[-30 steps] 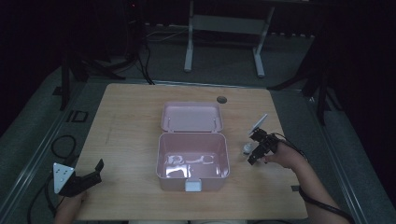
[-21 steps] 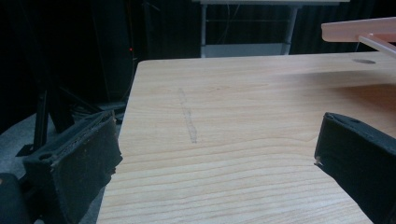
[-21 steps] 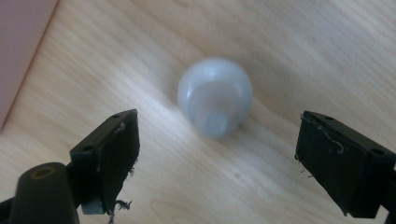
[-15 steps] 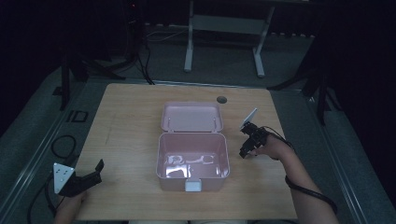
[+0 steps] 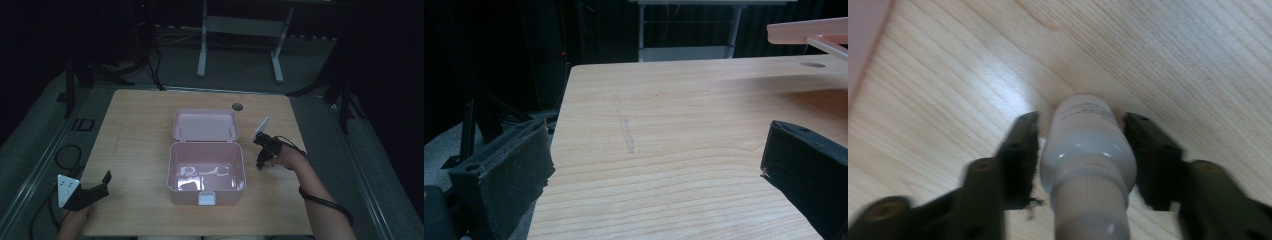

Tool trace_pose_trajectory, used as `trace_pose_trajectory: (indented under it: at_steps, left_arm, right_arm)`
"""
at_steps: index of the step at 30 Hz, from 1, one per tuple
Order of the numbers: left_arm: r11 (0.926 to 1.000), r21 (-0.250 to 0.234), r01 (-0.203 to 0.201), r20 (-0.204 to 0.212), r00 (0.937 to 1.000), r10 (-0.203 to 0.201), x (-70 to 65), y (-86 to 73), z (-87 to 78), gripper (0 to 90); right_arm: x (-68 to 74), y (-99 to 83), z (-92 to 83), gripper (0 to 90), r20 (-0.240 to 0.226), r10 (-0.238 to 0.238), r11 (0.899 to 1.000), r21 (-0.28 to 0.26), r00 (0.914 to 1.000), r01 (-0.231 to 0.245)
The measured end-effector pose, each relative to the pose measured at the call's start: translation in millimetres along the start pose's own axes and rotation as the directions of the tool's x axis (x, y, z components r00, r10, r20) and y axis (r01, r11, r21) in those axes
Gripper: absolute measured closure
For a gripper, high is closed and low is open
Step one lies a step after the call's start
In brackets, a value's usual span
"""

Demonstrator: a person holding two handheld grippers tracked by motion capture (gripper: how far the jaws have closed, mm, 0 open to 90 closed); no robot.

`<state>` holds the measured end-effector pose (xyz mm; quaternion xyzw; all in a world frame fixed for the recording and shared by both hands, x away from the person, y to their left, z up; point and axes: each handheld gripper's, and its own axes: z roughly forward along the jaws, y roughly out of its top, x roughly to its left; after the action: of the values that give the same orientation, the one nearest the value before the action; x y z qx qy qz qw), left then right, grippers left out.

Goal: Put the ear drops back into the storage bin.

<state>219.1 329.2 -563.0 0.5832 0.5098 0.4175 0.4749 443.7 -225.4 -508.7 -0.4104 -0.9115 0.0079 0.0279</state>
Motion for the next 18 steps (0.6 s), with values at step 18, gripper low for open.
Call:
trace_pose_trajectory:
  at_steps: [18]
  left_arm:
    - [1.0000, 0.001, 0.001, -0.002, 1.0000, -0.001, 0.0, 0.0, 0.2, 0.4]
  right_arm:
    - [14.4, -18.4, -6.8, 59.5, 0.075, -0.279, 0.960, 0.024, 0.9573, 0.278]
